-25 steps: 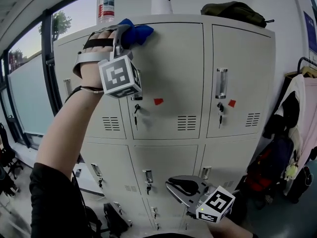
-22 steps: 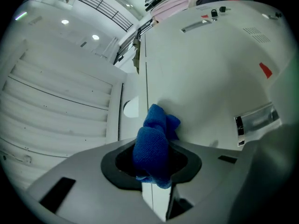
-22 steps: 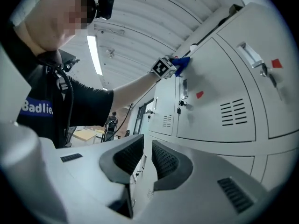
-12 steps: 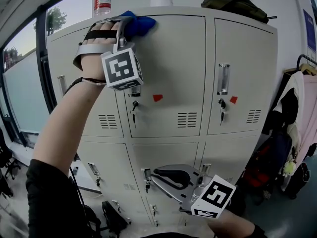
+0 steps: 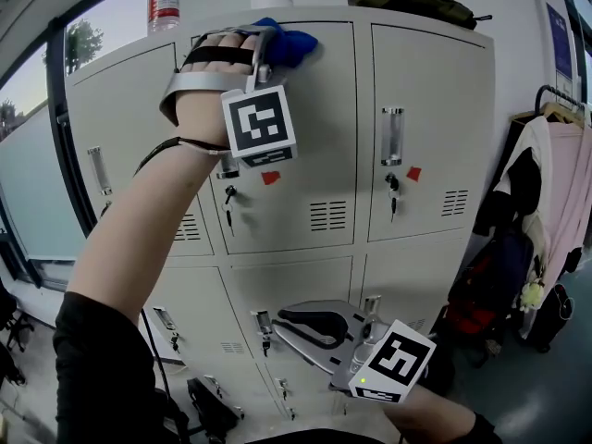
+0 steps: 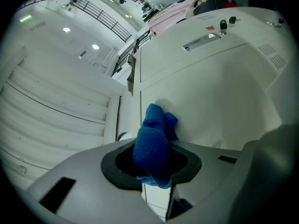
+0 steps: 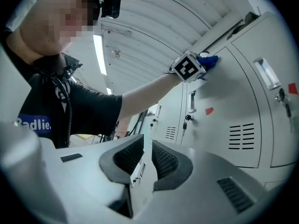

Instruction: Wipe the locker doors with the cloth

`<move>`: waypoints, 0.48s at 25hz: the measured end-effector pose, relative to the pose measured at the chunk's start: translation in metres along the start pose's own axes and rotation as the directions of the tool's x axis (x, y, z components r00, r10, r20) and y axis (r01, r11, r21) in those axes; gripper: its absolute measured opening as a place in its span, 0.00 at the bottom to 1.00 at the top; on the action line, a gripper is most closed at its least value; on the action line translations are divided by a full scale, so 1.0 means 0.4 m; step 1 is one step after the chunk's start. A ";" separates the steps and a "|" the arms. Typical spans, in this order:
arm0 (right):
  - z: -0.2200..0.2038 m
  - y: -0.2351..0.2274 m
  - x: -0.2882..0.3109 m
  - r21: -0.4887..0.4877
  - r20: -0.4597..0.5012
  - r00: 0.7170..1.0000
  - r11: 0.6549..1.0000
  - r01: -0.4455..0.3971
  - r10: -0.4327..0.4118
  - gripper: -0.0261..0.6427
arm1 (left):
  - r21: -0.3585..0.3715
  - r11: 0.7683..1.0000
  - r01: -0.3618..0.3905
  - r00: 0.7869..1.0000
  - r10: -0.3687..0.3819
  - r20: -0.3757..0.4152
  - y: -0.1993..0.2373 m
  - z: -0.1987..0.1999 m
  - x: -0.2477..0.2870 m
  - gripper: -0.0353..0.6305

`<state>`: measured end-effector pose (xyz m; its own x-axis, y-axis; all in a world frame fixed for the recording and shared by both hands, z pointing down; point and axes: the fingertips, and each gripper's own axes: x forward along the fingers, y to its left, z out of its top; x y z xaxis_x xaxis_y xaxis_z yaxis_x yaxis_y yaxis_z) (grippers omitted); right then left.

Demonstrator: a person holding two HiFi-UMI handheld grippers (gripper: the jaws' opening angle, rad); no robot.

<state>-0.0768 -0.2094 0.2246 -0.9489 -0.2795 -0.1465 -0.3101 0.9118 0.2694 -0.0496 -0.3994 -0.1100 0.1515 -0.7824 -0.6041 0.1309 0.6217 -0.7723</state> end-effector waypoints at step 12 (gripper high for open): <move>0.019 -0.005 -0.081 -0.013 -0.010 0.998 0.998 0.067 -0.067 0.12 | 0.008 0.999 0.044 0.997 -0.045 0.065 0.030 0.206 0.055 0.22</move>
<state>-0.0450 -0.1999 0.2215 -0.9265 -0.3431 -0.1546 -0.3737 0.8870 0.2711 0.0360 -0.4062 -0.1162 0.2084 -0.8054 -0.5548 0.1457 0.5865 -0.7967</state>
